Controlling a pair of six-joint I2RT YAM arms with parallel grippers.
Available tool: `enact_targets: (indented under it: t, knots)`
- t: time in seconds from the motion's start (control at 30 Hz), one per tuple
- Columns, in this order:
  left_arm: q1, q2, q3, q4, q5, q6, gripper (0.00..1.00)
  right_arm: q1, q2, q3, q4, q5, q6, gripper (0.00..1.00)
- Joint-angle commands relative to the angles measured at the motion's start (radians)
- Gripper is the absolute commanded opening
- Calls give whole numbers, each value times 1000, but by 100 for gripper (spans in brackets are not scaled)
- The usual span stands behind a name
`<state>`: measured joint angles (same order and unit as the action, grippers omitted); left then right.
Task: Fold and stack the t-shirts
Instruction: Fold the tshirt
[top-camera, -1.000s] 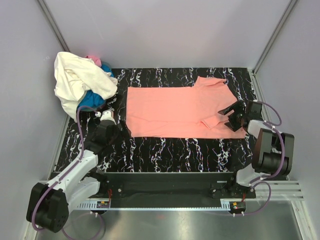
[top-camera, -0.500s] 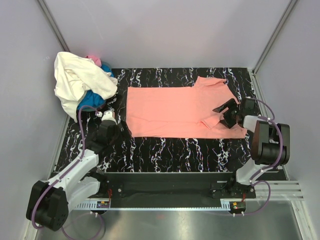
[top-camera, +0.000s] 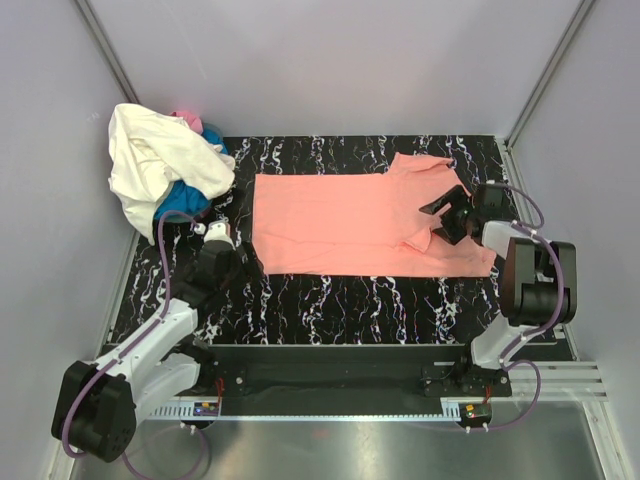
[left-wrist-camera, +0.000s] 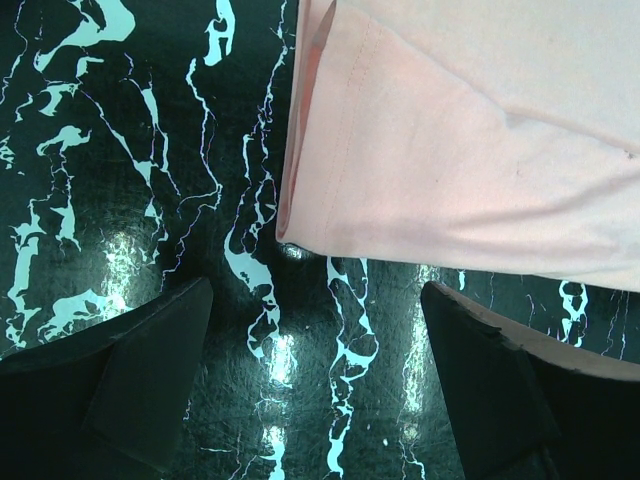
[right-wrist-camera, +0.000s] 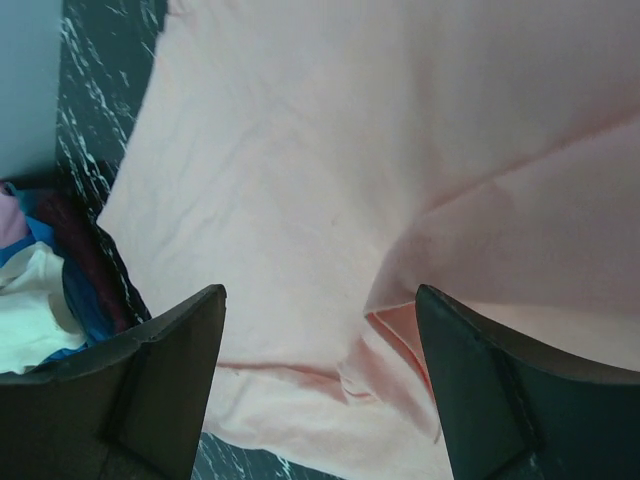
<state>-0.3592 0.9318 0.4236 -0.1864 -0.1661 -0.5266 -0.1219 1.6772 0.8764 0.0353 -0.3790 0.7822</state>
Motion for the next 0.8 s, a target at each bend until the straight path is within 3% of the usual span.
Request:
enact_targets:
  t: [0.0,0.37,0.57,0.77]
  knots:
    - [-6,2,23,41,-27,14,92,18,51,142,-8,43,-3,84]
    - [-12,7,27,39,-30,17,92,100,371,532,-129,90,-14,81]
    - [-18,4,26,39,-36,16,92,100,153,468,-182,276,-99,83]
    - [-24,9,27,41,-38,17,92,100,-17,378,-268,334,-144,84]
